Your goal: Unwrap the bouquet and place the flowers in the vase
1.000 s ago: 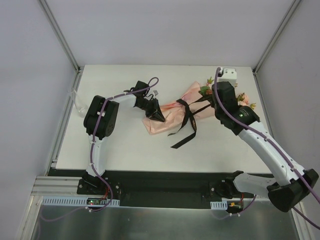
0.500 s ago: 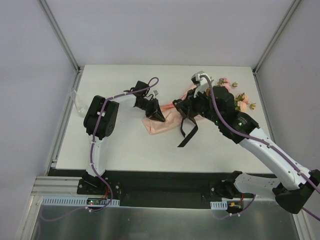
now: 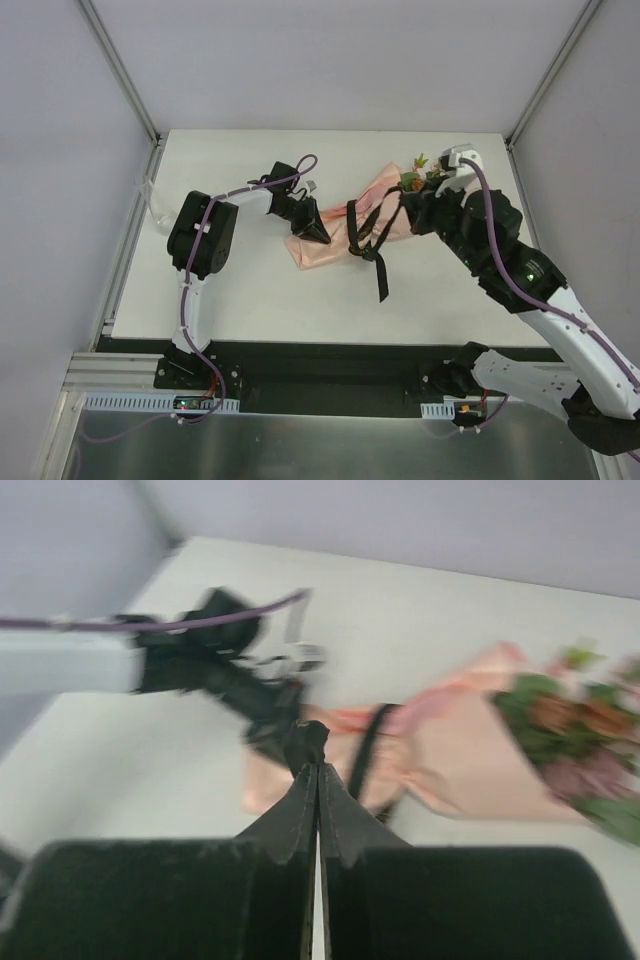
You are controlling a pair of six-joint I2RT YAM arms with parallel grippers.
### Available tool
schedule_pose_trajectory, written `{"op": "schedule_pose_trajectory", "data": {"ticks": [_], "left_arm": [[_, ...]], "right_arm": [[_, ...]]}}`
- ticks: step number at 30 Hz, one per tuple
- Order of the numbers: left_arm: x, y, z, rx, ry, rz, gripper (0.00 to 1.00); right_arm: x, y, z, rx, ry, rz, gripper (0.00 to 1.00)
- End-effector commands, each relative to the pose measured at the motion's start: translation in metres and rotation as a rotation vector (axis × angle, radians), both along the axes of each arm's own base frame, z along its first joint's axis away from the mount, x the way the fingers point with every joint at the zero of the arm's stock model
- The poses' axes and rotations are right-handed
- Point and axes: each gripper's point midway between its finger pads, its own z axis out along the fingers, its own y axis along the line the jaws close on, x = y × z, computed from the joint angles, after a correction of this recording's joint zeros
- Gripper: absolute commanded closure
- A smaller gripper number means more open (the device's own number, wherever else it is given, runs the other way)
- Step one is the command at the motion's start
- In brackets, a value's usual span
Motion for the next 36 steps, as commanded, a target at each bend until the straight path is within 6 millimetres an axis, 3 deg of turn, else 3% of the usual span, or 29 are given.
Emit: {"op": "schedule_pose_trajectory", "data": {"ticks": [1, 5, 11, 16, 19, 24, 26, 29, 33, 34, 36], "left_arm": [[0.003, 0.001, 0.011, -0.011, -0.026, 0.000, 0.87], [0.003, 0.001, 0.013, -0.012, -0.028, 0.001, 0.87], [0.002, 0.001, 0.013, -0.014, -0.031, -0.002, 0.87], [0.002, 0.002, 0.010, -0.007, -0.026, -0.001, 0.87], [0.002, 0.002, 0.008, -0.006, -0.019, -0.001, 0.87], [0.000, 0.002, 0.008, 0.001, -0.030, -0.002, 0.87], [0.000, 0.002, 0.010, 0.000, -0.030, -0.003, 0.87], [0.000, 0.003, 0.008, 0.002, -0.030, -0.004, 0.87], [0.000, 0.002, 0.009, -0.001, -0.028, -0.003, 0.87], [-0.001, 0.002, 0.011, -0.006, -0.032, -0.006, 0.87], [-0.001, 0.002, 0.012, -0.007, -0.033, -0.006, 0.87]], "right_arm": [[0.006, -0.150, 0.004, -0.262, -0.058, -0.661, 0.99], [-0.034, -0.214, 0.036, -0.191, -0.156, -0.810, 0.99], [-0.091, -0.284, 0.061, -0.063, -0.241, -0.928, 0.99], [-0.128, -0.321, 0.064, 0.066, -0.297, -0.945, 0.99], [-0.138, -0.329, 0.058, 0.105, -0.312, -0.936, 0.99], [-0.127, -0.317, 0.053, 0.014, -0.302, -0.896, 0.99], [-0.113, -0.300, 0.051, -0.049, -0.283, -0.856, 0.99], [-0.086, -0.261, 0.041, -0.121, -0.236, -0.773, 0.99], [-0.051, -0.187, 0.023, -0.065, -0.191, -0.567, 0.99], [-0.039, -0.170, 0.006, -0.091, -0.154, -0.546, 0.99], [-0.029, -0.151, -0.007, -0.050, -0.109, -0.525, 0.99]]}}
